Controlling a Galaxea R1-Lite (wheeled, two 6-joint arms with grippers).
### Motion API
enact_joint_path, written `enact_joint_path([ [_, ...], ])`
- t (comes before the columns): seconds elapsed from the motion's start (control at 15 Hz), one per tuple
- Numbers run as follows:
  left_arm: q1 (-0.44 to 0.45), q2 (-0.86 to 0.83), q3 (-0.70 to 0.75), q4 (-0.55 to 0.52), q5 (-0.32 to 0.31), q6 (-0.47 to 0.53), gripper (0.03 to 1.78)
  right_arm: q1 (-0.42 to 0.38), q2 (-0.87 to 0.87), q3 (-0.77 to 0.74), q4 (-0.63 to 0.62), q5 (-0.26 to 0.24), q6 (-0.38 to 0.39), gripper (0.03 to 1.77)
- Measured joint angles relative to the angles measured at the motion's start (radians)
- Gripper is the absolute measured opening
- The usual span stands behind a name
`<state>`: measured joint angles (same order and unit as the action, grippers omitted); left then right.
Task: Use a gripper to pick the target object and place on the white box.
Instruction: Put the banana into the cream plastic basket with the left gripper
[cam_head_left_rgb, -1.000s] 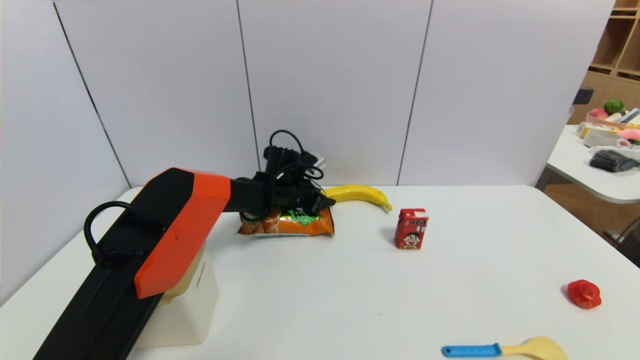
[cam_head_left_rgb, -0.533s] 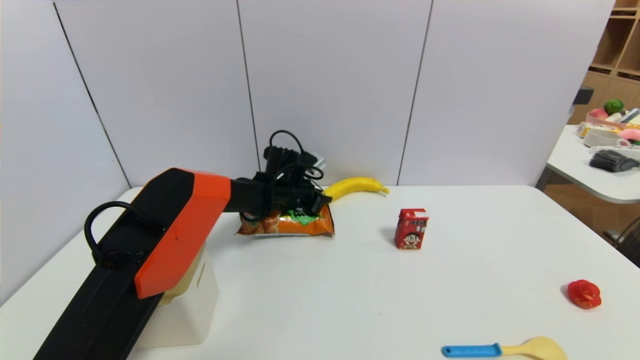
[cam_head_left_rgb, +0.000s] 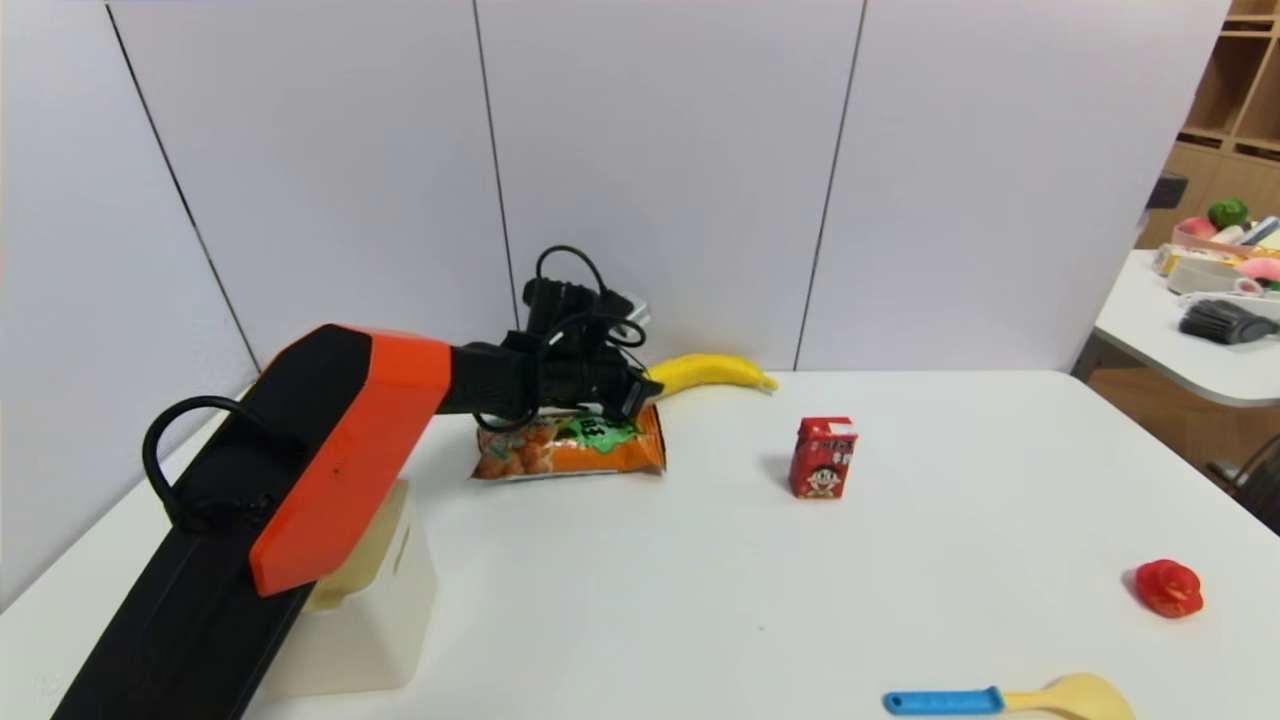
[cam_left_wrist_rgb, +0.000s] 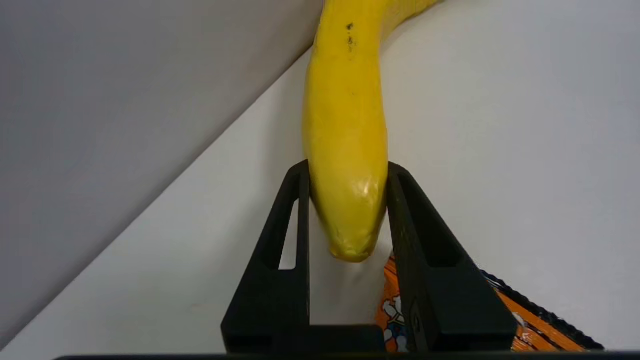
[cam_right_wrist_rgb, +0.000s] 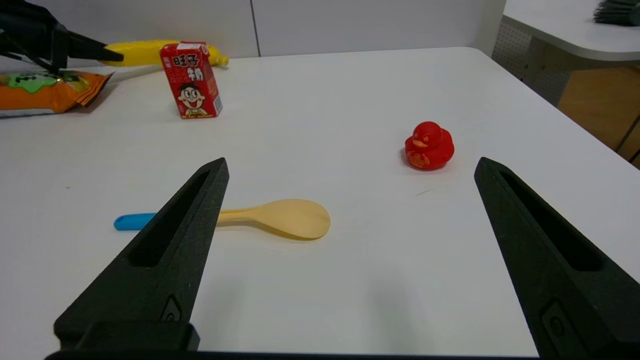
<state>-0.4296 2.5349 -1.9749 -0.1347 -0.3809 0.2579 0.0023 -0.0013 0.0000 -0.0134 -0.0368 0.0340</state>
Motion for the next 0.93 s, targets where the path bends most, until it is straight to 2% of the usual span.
enact_joint_path([
  [0.2, 0.001, -0.059, 0.004, 0.036, 0.0, 0.005, 0.5, 0.0, 0.0, 0.0, 0.0, 0.0, 0.0, 1.7],
  [0.93, 0.006, -0.205, 0.01, 0.068, 0.002, 0.005, 0.5, 0.0, 0.0, 0.0, 0.0, 0.0, 0.0, 1.7],
])
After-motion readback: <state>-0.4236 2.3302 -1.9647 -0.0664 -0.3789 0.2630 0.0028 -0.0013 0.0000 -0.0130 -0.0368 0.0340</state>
